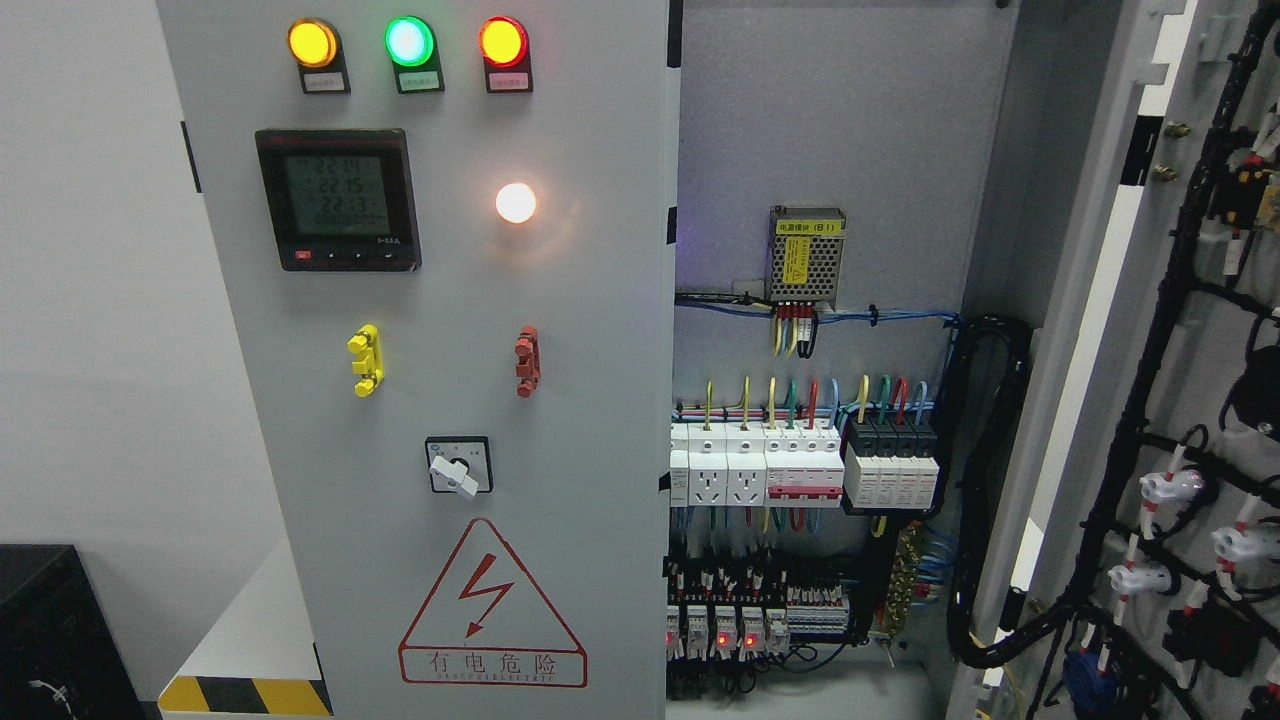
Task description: Open door with both hands
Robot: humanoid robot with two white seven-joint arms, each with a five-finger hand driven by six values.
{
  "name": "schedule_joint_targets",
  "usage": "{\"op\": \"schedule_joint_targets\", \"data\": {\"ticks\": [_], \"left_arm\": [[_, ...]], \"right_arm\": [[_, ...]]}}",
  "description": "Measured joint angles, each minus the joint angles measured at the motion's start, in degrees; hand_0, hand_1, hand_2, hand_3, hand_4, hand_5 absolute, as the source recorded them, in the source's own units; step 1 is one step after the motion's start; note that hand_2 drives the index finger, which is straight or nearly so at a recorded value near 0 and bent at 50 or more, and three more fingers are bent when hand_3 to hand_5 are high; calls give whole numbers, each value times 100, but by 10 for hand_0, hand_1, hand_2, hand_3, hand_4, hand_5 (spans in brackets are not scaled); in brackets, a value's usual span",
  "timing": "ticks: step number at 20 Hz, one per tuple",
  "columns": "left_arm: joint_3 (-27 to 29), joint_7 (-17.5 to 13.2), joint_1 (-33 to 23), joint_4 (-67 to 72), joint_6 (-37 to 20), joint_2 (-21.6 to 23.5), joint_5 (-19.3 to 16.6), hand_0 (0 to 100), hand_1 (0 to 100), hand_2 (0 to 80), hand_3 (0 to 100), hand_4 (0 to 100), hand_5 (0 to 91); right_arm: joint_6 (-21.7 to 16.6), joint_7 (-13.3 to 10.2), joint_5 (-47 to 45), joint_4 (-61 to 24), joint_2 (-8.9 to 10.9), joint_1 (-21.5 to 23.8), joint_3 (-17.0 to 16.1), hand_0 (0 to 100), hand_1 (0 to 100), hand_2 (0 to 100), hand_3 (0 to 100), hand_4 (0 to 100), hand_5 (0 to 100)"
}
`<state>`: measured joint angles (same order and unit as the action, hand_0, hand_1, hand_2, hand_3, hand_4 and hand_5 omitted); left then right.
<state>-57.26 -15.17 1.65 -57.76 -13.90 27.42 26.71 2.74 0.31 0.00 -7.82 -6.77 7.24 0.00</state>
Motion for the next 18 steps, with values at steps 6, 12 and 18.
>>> {"op": "schedule_joint_targets", "data": {"ticks": [6, 12, 18], "left_arm": [[1352, 11, -513, 2551, -119, -975, -354, 0, 0, 0, 0, 0, 0], [2994, 71, -706, 4039, 261, -1705, -1100, 0, 0, 0, 0, 0, 0], [4446, 515, -765, 4859, 424, -2142, -2404, 0, 0, 0, 0, 0, 0]], "right_arm": [[0, 0, 0, -1, 0, 0, 0, 0, 0, 0, 0, 0, 0], [0, -10, 0, -1, 0, 0, 0, 0, 0, 0, 0, 0, 0], [0, -12, 0, 0, 0, 0, 0, 0, 0, 0, 0, 0, 0]]}}
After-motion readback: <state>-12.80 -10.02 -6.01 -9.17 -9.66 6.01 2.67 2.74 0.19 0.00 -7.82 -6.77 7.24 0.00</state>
